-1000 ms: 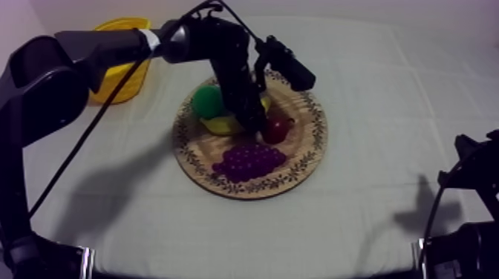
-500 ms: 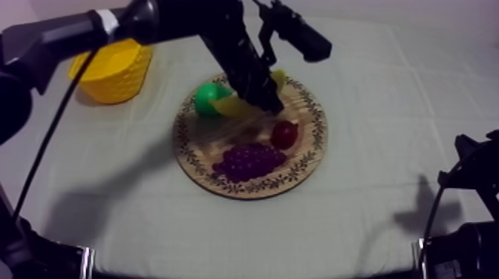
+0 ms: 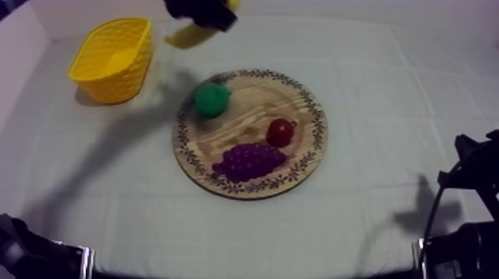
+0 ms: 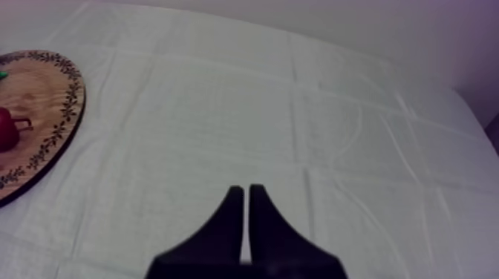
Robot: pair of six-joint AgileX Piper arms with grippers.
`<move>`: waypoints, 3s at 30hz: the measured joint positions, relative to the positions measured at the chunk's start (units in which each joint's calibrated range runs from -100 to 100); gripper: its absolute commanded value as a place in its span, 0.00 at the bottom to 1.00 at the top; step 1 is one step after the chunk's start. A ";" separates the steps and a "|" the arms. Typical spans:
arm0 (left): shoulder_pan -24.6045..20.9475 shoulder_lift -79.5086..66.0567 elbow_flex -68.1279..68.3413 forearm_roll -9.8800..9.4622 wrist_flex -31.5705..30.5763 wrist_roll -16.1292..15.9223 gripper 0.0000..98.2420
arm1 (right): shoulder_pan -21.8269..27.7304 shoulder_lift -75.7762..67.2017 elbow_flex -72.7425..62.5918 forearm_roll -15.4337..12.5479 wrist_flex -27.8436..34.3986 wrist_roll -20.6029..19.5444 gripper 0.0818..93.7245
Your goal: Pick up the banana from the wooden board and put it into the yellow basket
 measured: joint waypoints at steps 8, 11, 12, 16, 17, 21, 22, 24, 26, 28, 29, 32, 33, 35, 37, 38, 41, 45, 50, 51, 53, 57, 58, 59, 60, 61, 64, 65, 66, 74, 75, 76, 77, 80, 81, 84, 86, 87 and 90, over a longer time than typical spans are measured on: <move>-8.00 0.07 -7.58 -0.26 3.62 -0.63 0.15 | 0.00 0.00 0.00 0.00 0.00 -0.03 0.00; -11.33 2.52 -11.57 -0.20 4.48 -0.92 0.15 | 0.00 0.00 0.00 0.00 0.00 -0.03 0.00; -12.40 3.59 -12.86 -0.14 4.63 -1.04 0.15 | 0.00 0.00 0.00 0.00 0.00 -0.03 0.00; -16.26 7.68 -16.45 -0.11 4.13 -1.61 0.15 | 0.00 0.00 0.00 0.00 0.00 -0.03 0.00; -17.00 8.54 -17.01 -0.11 4.00 -1.73 0.15 | 0.00 0.00 0.00 0.00 0.00 -0.03 0.00; -20.20 13.56 -17.16 0.03 2.68 -2.32 0.15 | 0.00 0.00 0.00 0.00 0.00 -0.03 0.00; -20.81 14.80 -16.76 0.16 1.96 -2.48 0.15 | 0.00 0.00 0.00 0.00 0.00 -0.03 0.00; -21.70 16.93 -15.61 0.42 0.69 -2.79 0.15 | 0.00 0.00 0.00 0.00 0.00 -0.03 0.00; -22.38 18.86 -14.18 0.50 -0.72 -3.12 0.15 | 0.00 0.00 0.00 0.00 0.00 -0.03 0.00; -22.67 20.08 -12.69 0.58 -1.97 -3.35 0.15 | 0.00 0.00 0.00 0.00 0.00 -0.03 0.00; -22.74 20.58 -12.00 0.64 -2.75 -3.38 0.15 | 0.00 0.00 0.00 0.00 0.00 -0.03 0.00; -22.86 21.51 -10.48 0.83 -3.94 -3.62 0.15 | 0.00 0.00 0.00 0.00 0.00 -0.03 0.00; -22.91 21.68 -10.08 0.83 -4.30 -3.65 0.15 | 0.00 0.00 0.00 0.00 0.00 -0.03 0.00; -23.01 21.87 -8.95 0.94 -4.98 -3.85 0.15 | 0.00 0.00 0.00 0.00 0.00 -0.03 0.00; -23.05 21.93 -8.01 1.06 -5.47 -4.00 0.15 | 0.00 0.00 0.00 0.00 0.00 -0.03 0.00; -23.09 21.99 -7.55 1.06 -5.64 -4.00 0.15 | 0.00 0.00 0.00 0.00 0.00 -0.03 0.00; -23.18 22.37 -6.12 1.62 -6.55 -4.38 0.15 | 0.00 0.00 0.00 0.00 0.00 -0.03 0.00; -23.32 23.03 -4.25 2.17 -7.74 -4.74 0.15 | 0.00 0.00 0.00 0.00 0.00 -0.03 0.00; -23.35 23.31 -2.47 2.64 -9.03 -5.23 0.21 | 0.00 0.00 0.00 0.00 0.00 -0.03 0.00; -23.35 23.31 -2.40 2.78 -9.11 -5.42 0.24 | 0.00 0.00 0.00 0.00 0.00 -0.03 0.00; -23.27 23.23 -2.18 3.03 -9.55 -5.65 0.27 | 0.00 0.00 0.00 0.00 0.00 -0.03 0.00; -23.16 23.19 -2.06 3.44 -9.78 -6.13 0.35 | 0.00 0.00 0.00 0.00 0.00 -0.03 0.00; -23.16 23.19 -2.03 3.50 -9.86 -6.13 0.37 | 0.00 0.00 0.00 0.00 0.00 -0.03 0.00; -23.18 23.19 -1.97 3.72 -9.88 -6.28 0.39 | 0.00 0.00 0.00 0.00 0.00 -0.03 0.00; -23.18 23.25 -1.71 3.98 -9.93 -6.51 0.40 | 0.00 0.00 0.00 0.00 0.00 -0.03 0.00; -23.22 23.32 -1.60 4.11 -9.97 -6.59 0.41 | 0.00 0.00 0.00 0.00 0.00 -0.03 0.00; -23.30 23.32 -1.23 4.33 -10.46 -6.92 0.44 | 0.00 0.00 0.00 0.00 0.00 -0.03 0.00; -23.34 23.32 -1.16 4.43 -10.70 -7.00 0.45 | 0.00 0.00 0.00 0.00 0.00 -0.03 0.00; -23.39 23.32 -0.92 4.61 -10.79 -7.17 0.45 | 0.00 0.00 0.00 0.00 0.00 -0.03 0.00; -23.53 22.89 -0.49 4.97 -11.20 -7.58 0.45 | 0.00 0.00 0.00 0.00 0.00 -0.03 0.00; -23.53 22.71 -0.49 4.99 -11.20 -7.58 0.44 | 0.00 0.00 0.00 0.00 0.00 -0.03 0.00; -23.53 22.34 -0.49 5.03 -11.20 -7.58 0.41 | 0.00 0.00 0.00 0.00 0.00 -0.03 0.00; -23.53 21.98 -0.58 5.10 -11.12 -7.58 0.38 | 0.00 0.00 0.00 0.00 0.00 -0.03 0.00; -23.58 20.57 -0.72 4.91 -10.97 -7.17 0.29 | 0.00 0.00 0.00 0.00 0.00 -0.03 0.00; -23.62 19.92 -0.82 4.82 -10.97 -7.09 0.26 | 0.00 0.00 0.00 0.00 0.00 -0.03 0.00; -23.67 17.72 -0.99 4.66 -10.41 -6.67 0.19 | 0.00 0.00 0.00 0.00 0.00 -0.03 0.00; -23.67 15.88 -0.83 4.43 -10.32 -6.26 0.15 | 0.00 0.00 0.00 0.00 0.00 -0.03 0.00; -23.67 15.12 -0.61 4.36 -10.43 -6.15 0.13 | 0.00 0.00 0.00 0.00 0.00 -0.03 0.00; -23.48 12.11 1.27 4.13 -11.84 -5.79 0.08 | 0.00 0.00 0.00 0.00 0.00 -0.03 0.00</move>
